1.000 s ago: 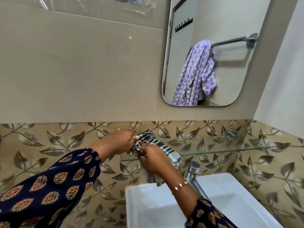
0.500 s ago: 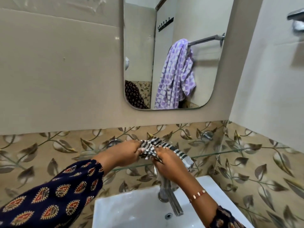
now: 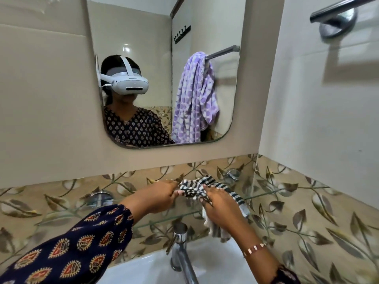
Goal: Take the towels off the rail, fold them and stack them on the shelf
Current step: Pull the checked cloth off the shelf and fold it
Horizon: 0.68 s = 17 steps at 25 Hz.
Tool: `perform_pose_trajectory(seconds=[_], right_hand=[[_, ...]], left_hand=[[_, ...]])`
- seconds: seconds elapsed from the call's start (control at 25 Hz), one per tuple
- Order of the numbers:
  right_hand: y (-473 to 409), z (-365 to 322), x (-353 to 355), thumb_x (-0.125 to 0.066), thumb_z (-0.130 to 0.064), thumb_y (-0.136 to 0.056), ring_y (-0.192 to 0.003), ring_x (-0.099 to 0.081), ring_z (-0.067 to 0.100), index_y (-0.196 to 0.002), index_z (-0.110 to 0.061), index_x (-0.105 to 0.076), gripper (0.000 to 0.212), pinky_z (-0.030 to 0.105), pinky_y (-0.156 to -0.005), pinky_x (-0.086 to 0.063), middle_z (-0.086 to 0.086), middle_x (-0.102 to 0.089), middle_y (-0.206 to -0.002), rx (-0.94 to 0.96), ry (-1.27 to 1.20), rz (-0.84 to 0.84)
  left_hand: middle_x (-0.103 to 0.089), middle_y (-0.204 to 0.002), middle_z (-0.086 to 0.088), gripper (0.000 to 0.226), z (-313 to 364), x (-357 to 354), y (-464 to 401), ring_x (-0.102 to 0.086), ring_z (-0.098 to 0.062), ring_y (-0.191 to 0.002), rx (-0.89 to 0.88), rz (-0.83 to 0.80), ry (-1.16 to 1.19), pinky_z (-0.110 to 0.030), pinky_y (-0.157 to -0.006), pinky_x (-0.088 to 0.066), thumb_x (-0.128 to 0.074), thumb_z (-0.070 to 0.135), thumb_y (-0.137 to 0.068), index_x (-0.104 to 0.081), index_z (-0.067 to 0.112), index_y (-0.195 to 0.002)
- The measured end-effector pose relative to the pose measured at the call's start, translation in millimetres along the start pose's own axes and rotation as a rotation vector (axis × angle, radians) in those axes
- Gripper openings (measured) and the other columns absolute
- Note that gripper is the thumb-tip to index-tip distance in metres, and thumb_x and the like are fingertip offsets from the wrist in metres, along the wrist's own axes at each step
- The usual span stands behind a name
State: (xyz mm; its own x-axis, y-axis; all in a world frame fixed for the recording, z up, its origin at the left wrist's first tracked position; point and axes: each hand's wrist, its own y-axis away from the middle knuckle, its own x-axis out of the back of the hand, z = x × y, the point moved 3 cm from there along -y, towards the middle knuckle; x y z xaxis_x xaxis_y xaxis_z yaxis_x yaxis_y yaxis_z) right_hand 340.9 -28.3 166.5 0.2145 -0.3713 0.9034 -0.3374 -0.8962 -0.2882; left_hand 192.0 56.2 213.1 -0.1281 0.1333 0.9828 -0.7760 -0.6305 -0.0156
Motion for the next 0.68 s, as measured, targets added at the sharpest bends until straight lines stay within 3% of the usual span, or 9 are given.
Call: perform_pose_trajectory(seconds=[0.08,0.16,0.24,0.32,0.4,0.52,0.68], right_hand=[[-26,21,9,-0.042,-0.035,-0.096,-0.122,-0.050,0.023,-0.129,-0.016,-0.051,0.040,0.030,-0.099,-0.040,0.007,-0.054,-0.134,-0.126,-0.029,-0.018],[-38,30,15,-0.043,-0.035,-0.095,-0.108,-0.057,0.026,-0.117,-0.015,-0.058,0.033,0.032,-0.089,-0.044,0.009,-0.062,-0.120,-0.159,-0.031,-0.032],[-25,35,13,-0.044,-0.034,-0.095,-0.115,-0.054,0.025,-0.119,-0.015,-0.057,0.033,0.033,-0.097,-0.042,0.007,-0.060,-0.123,-0.124,-0.033,-0.017],[-4,43,9,-0.041,-0.036,-0.096,-0.133,-0.039,0.021,-0.135,-0.016,-0.045,0.044,0.032,-0.111,-0.029,0.004,-0.047,-0.142,-0.106,-0.037,0.039],[-5,61,13,-0.037,-0.040,-0.096,-0.140,-0.030,0.022,-0.141,-0.017,-0.036,0.051,0.034,-0.115,-0.023,0.003,-0.037,-0.150,-0.163,-0.031,0.065],[-38,95,25,-0.040,-0.038,-0.095,-0.122,-0.049,0.028,-0.126,-0.011,-0.052,0.042,0.033,-0.097,-0.040,0.011,-0.054,-0.134,-0.294,-0.004,0.042],[-62,132,38,-0.040,-0.031,-0.094,-0.093,-0.061,0.027,-0.106,-0.009,-0.062,0.033,0.031,-0.077,-0.044,0.015,-0.066,-0.111,-0.373,0.015,0.022]], left_hand=[[-0.033,-0.150,-0.012,0.054,6,-1,-5,-0.035,-0.025,-0.135,0.003,-0.003,-0.021,-0.037,-0.112,-0.029,-0.027,0.040,-0.097,-0.029,0.010,-0.142],[-0.032,-0.150,-0.012,0.054,10,-4,-6,-0.033,-0.025,-0.136,0.005,-0.015,-0.037,-0.037,-0.112,-0.028,-0.027,0.040,-0.097,-0.029,0.009,-0.142],[-0.034,-0.149,-0.012,0.052,14,-8,-9,-0.035,-0.025,-0.135,0.012,-0.026,-0.038,-0.037,-0.112,-0.029,-0.028,0.039,-0.097,-0.033,0.009,-0.139],[-0.037,-0.147,-0.012,0.051,16,-11,-15,-0.037,-0.025,-0.133,0.014,-0.024,-0.042,-0.038,-0.111,-0.030,-0.028,0.039,-0.097,-0.037,0.009,-0.137],[-0.038,-0.146,-0.011,0.050,18,-12,-21,-0.037,-0.024,-0.133,0.012,-0.026,-0.038,-0.037,-0.110,-0.031,-0.028,0.040,-0.097,-0.038,0.009,-0.136],[-0.036,-0.148,-0.009,0.051,23,-14,-26,-0.034,-0.023,-0.135,-0.004,-0.031,-0.041,-0.036,-0.111,-0.029,-0.027,0.040,-0.097,-0.036,0.010,-0.137],[-0.040,-0.144,-0.009,0.049,25,-14,-28,-0.039,-0.022,-0.131,0.009,-0.037,-0.025,-0.035,-0.108,-0.032,-0.027,0.040,-0.097,-0.040,0.010,-0.134]])
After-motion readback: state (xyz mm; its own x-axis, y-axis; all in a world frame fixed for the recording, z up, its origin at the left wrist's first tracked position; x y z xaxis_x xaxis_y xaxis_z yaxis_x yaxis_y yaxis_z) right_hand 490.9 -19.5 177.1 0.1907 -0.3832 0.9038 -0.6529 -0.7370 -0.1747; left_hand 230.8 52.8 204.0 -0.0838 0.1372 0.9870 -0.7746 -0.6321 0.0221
